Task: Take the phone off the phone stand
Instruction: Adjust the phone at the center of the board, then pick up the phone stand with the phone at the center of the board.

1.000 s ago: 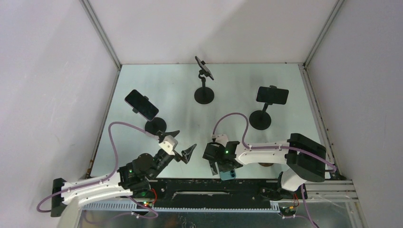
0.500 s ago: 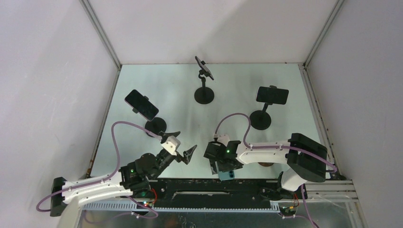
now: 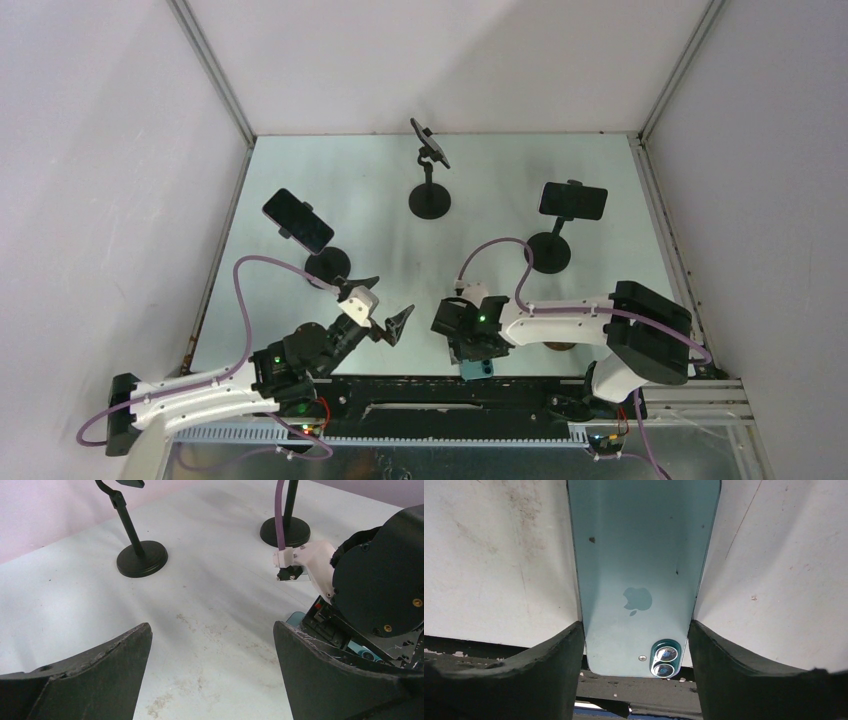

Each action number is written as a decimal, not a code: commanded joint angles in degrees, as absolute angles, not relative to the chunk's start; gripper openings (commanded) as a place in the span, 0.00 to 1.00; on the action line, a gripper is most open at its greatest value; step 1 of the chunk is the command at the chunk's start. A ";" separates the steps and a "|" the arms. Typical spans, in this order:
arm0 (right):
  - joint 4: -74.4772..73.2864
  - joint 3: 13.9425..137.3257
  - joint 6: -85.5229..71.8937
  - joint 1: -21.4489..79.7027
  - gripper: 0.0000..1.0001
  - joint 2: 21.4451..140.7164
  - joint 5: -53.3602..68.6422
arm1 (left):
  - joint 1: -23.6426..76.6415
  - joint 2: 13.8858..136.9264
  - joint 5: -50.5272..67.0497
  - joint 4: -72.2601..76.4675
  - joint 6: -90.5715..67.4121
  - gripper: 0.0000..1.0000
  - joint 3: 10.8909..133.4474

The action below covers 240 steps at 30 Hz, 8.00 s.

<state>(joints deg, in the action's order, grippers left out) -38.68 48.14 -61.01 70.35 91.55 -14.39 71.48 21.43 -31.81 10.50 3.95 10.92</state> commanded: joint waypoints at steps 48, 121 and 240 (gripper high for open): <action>-37.87 46.05 -35.45 47.87 0.00 68.70 13.20 | 72.72 32.41 -18.33 19.99 20.22 1.00 11.89; -37.03 51.88 -24.52 48.97 0.00 71.32 42.31 | 83.94 58.58 -12.52 12.33 34.35 0.53 26.75; -62.88 60.17 -43.56 53.06 0.88 29.18 -39.96 | 45.35 44.48 -20.55 -33.90 -29.49 1.00 50.70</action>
